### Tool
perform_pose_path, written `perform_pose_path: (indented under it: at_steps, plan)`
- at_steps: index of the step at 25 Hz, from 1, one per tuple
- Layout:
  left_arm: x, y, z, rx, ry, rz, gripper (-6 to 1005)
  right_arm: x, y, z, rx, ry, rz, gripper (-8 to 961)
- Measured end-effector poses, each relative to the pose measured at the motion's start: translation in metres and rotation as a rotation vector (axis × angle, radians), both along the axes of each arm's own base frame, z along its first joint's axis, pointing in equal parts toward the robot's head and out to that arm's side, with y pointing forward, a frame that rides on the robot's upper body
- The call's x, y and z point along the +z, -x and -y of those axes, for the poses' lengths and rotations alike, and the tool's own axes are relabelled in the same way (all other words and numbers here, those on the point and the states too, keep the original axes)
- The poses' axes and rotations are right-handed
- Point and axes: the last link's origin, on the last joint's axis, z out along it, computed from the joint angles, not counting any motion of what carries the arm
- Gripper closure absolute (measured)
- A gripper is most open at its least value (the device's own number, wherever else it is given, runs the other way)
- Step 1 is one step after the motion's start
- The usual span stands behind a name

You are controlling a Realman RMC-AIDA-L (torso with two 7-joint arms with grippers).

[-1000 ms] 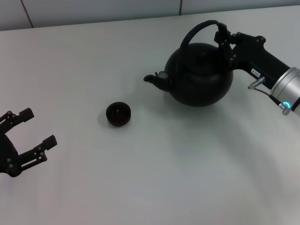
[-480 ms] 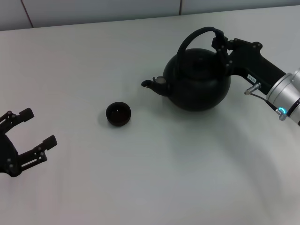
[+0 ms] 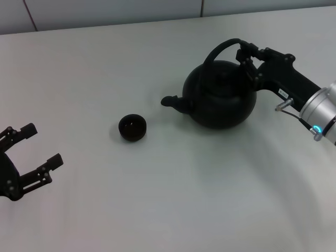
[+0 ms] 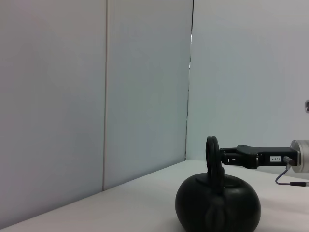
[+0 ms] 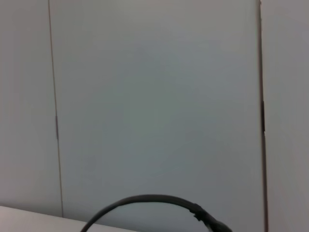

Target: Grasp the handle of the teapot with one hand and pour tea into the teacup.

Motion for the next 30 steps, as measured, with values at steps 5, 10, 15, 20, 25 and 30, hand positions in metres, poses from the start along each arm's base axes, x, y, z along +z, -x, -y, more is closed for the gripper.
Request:
perform_pose_path:
  at_steps: [5, 10, 15, 20, 25, 30]
  plan:
    - [0.001, 0.000, 0.001, -0.001, -0.005, 0.008, 132, 0.005, -0.003, 0.009, 0.009, -0.029, -0.035, 616]
    - [0.002, 0.000, 0.001, -0.001, -0.007, 0.009, 132, 0.009, -0.008, 0.019, 0.013, -0.042, -0.047, 476]
    - [0.002, -0.002, 0.000, -0.008, -0.006, 0.012, 132, 0.016, -0.021, 0.045, 0.008, -0.074, -0.082, 372]
    - [0.001, -0.002, 0.000, -0.011, -0.003, 0.014, 132, 0.029, -0.045, 0.086, -0.047, -0.146, -0.119, 250]
    - [-0.001, -0.004, -0.002, -0.012, 0.008, 0.020, 132, 0.044, -0.053, 0.109, -0.044, -0.130, -0.195, 220]
    - [-0.003, -0.009, -0.005, -0.029, 0.034, 0.024, 132, 0.055, -0.042, 0.123, 0.101, 0.058, -0.209, 219]
